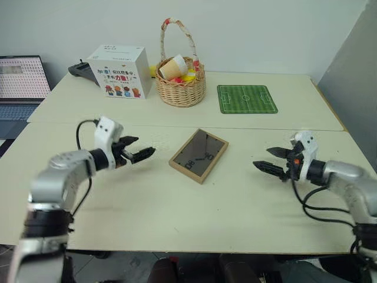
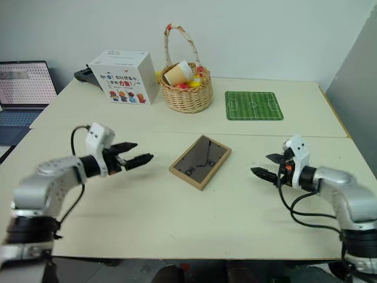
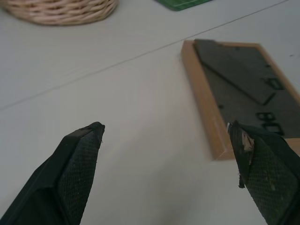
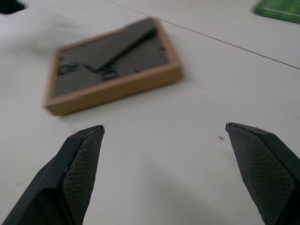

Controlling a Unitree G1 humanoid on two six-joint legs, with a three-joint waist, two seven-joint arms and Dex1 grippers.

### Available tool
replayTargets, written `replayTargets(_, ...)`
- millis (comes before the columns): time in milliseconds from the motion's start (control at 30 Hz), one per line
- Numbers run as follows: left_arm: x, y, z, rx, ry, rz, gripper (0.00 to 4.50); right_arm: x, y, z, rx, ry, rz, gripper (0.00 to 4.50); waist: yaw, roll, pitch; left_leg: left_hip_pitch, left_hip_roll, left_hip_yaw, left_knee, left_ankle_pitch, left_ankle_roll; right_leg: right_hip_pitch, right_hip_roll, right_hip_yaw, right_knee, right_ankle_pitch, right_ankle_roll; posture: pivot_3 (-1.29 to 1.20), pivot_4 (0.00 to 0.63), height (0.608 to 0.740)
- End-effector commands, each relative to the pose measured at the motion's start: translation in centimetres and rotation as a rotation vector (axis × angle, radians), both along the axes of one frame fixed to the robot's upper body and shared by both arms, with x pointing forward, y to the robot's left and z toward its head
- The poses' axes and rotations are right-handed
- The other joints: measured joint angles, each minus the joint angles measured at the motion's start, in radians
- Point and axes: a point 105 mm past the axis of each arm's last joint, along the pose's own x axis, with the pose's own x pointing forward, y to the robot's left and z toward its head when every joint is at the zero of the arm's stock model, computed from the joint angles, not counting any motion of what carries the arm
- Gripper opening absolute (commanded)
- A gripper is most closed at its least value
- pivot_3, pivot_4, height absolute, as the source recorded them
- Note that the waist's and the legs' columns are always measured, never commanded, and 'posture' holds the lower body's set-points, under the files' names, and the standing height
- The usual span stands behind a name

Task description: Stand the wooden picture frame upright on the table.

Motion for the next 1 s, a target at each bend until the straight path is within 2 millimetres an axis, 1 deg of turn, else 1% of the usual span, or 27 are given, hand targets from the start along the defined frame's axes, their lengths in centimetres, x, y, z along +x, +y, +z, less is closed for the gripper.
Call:
replayTargets(33,-0.9,-0.4,1.5,0.025,0.038,-0.154,4.50,-0.6,0.7,1.7,-0.002,-0.001,0.103,4.41,0.000,0.000,0.000,0.000,0.000,0.000,0.000,0.000,0.000,0.000,0.000,0.000,0.000,0.000,0.000,0.00,0.150,0.740)
replayTargets(167,-0.7,-0.3,1.6,0.035,0.055,-0.176,4.50,-0.4,0.0,1.5,-0.042,-0.004,0.093,4.41,0.001,0.000,0.000,-0.002,0.000,0.000,0.000,-0.001,0.001,-0.001,0.000,0.000,-0.001,0.000,0.000,0.00,0.150,0.740)
replayTargets(267,-0.2,-0.6,1.9,0.045,0.025,-0.182,4.50,-0.2,0.0,1.9,-0.043,-0.019,0.081,4.41,0.003,0.000,0.000,-0.003,0.000,0.000,0.001,-0.001,0.002,-0.002,0.000,0.000,-0.001,0.000,0.000,0.00,0.150,0.740)
replayTargets(333,0.3,-0.5,2.1,0.051,-0.010,-0.168,4.50,0.2,0.1,1.8,-0.055,-0.043,0.056,4.41,0.006,0.000,0.000,-0.004,0.000,0.000,0.001,-0.001,0.002,-0.003,0.000,-0.001,-0.001,0.000,0.000,0.00,0.150,0.740)
replayTargets(367,0.7,-0.4,1.9,0.050,-0.020,-0.154,4.50,0.7,0.2,1.6,-0.050,-0.063,0.032,4.41,0.006,0.000,0.000,-0.004,0.000,0.000,0.001,-0.001,0.002,-0.003,0.000,-0.001,-0.001,0.000,0.000,0.00,0.150,0.740)
replayTargets(433,1.6,0.0,1.4,0.010,-0.023,-0.097,4.15,2.2,-0.1,0.8,-0.029,-0.072,-0.082,4.04,0.005,-0.001,-0.001,-0.004,0.000,0.000,0.002,-0.001,0.002,-0.003,0.000,0.000,-0.001,0.000,0.000,0.00,0.150,0.740)
replayTargets(467,2.0,0.0,0.8,0.024,-0.026,-0.074,4.01,2.6,0.0,0.4,-0.028,-0.072,-0.116,3.88,0.004,-0.001,-0.001,-0.003,0.001,0.000,0.002,-0.001,0.002,-0.002,0.000,0.000,0.000,0.000,0.000,0.00,0.150,0.740)
replayTargets(567,3.1,-0.5,-0.3,0.079,-0.041,-0.045,3.44,2.7,1.4,-0.2,-0.036,-0.073,-0.131,3.26,0.005,0.000,0.000,-0.004,0.000,0.000,0.002,-0.001,0.002,-0.004,0.000,0.000,0.001,0.000,-0.001,0.00,0.150,0.740)
replayTargets(633,4.0,-1.5,-1.5,0.110,-0.034,-0.030,3.02,3.1,2.2,-1.0,-0.057,-0.083,-0.153,2.80,0.007,0.000,0.000,-0.006,0.001,0.000,0.003,-0.001,0.002,-0.005,0.000,0.000,0.001,0.000,-0.001,0.00,0.150,0.740)
replayTargets(700,4.5,-2.6,-2.4,0.091,-0.008,-0.029,2.75,3.7,2.7,-1.9,-0.064,-0.088,-0.189,2.46,0.009,0.000,0.000,-0.007,0.001,0.000,0.003,-0.001,0.002,-0.006,0.000,-0.001,0.001,0.000,-0.001,0.00,0.150,0.740)
replayTargets(733,4.7,-3.1,-2.7,0.069,0.009,-0.034,2.52,3.9,3.0,-2.3,-0.070,-0.087,-0.206,2.22,0.009,0.000,0.000,-0.007,0.001,0.000,0.003,-0.001,0.002,-0.006,0.000,-0.001,0.001,0.000,-0.001,0.00,0.150,0.740)
replayTargets(767,4.8,-3.6,-3.0,0.058,0.022,-0.040,2.41,4.1,3.2,-2.7,-0.079,-0.089,-0.221,2.09,0.009,0.000,0.000,-0.008,0.001,0.000,0.003,-0.001,0.002,-0.006,-0.001,0.000,0.001,0.000,-0.001,0.00,0.150,0.740)
replayTargets(833,4.8,-4.7,-4.0,0.086,0.047,-0.071,2.01,4.6,4.0,-3.0,-0.068,-0.086,-0.249,1.66,0.009,0.000,0.000,-0.009,0.001,0.000,0.004,-0.001,0.002,-0.007,-0.001,0.000,0.001,0.000,-0.001,0.00,0.150,0.740)
replayTargets(900,4.9,-5.5,-4.7,0.113,0.057,-0.080,1.59,5.0,4.4,-3.5,-0.072,-0.088,-0.271,1.11,0.009,0.000,0.000,-0.009,0.001,0.000,0.004,-0.001,0.002,-0.007,-0.001,-0.001,0.001,0.000,-0.001,0.00,0.150,0.740)
replayTargets(933,5.0,-5.7,-4.9,0.118,0.057,-0.081,1.42,5.1,4.5,-3.8,-0.075,-0.090,-0.279,0.97,0.008,0.000,0.000,-0.009,0.001,0.000,0.004,-0.001,0.002,-0.008,-0.001,0.000,0.001,0.000,-0.001,0.00,0.150,0.740)
replayTargets(1000,5.3,-6.2,-5.4,0.116,0.066,-0.064,1.01,5.5,4.7,-4.5,-0.083,-0.087,-0.305,0.48,0.009,0.000,-0.001,-0.009,0.001,0.000,0.004,-0.001,0.002,-0.008,0.000,-0.001,0.001,0.000,-0.001,0.00,0.150,0.740)
